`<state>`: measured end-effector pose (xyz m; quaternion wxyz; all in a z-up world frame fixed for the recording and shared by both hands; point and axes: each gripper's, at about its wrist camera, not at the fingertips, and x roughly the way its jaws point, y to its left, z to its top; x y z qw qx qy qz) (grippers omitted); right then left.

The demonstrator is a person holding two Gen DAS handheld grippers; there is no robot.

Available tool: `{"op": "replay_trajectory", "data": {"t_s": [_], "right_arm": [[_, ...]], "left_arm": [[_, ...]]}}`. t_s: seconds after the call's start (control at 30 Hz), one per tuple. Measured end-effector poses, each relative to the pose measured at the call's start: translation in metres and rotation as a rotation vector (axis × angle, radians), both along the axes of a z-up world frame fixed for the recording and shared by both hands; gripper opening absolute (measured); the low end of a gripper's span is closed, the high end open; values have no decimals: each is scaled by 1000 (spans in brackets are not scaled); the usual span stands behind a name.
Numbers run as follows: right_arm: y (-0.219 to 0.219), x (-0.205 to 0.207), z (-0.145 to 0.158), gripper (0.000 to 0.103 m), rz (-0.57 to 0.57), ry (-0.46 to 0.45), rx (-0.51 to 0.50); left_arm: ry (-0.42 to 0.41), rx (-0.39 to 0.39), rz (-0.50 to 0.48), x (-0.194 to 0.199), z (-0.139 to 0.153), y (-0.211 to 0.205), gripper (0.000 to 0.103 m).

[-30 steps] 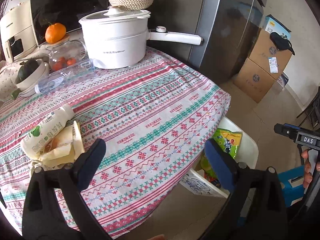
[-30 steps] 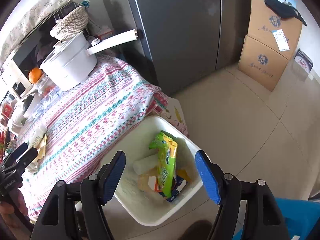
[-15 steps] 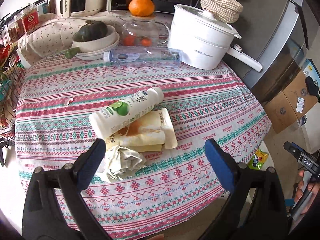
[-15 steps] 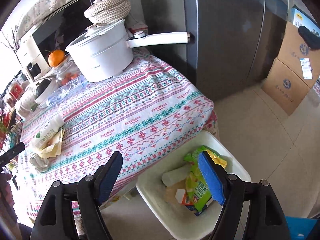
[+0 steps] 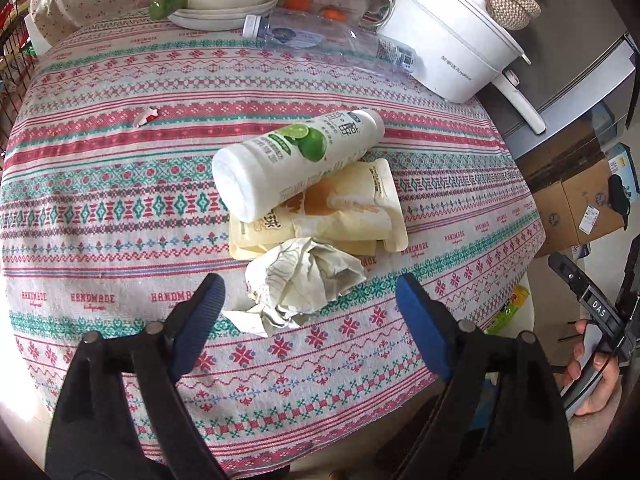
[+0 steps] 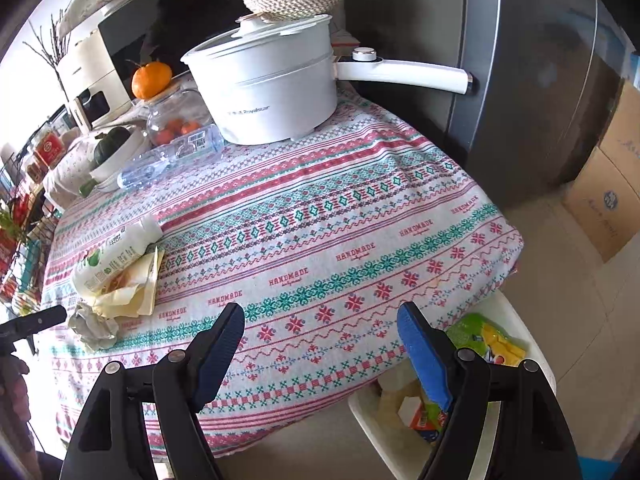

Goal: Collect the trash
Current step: 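Grasp the crumpled white tissue with the left gripper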

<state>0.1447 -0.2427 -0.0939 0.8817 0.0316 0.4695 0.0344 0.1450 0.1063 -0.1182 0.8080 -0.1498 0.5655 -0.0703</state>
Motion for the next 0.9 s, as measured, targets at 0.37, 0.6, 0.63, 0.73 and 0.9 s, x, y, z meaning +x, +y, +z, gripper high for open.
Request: {"op": "replay_trajectory", "data": {"t_s": [0.37, 0.6, 0.63, 0.73, 0.9], "right_arm": [[24, 7, -12, 80, 41, 23, -44], [43, 8, -14, 80, 65, 43, -14], [49, 9, -15, 80, 72, 45, -5], [71, 11, -19, 80, 93, 52, 15], [112, 19, -36, 80, 138, 80, 67]], "left_arm": [[50, 41, -33, 3, -24, -9, 29], [-81, 35, -37, -17, 17, 9, 23], [-105, 32, -33, -19, 24, 12, 23], [-170, 20, -9, -25, 40, 21, 23], [-221, -3, 50, -27, 52, 41, 23]]}}
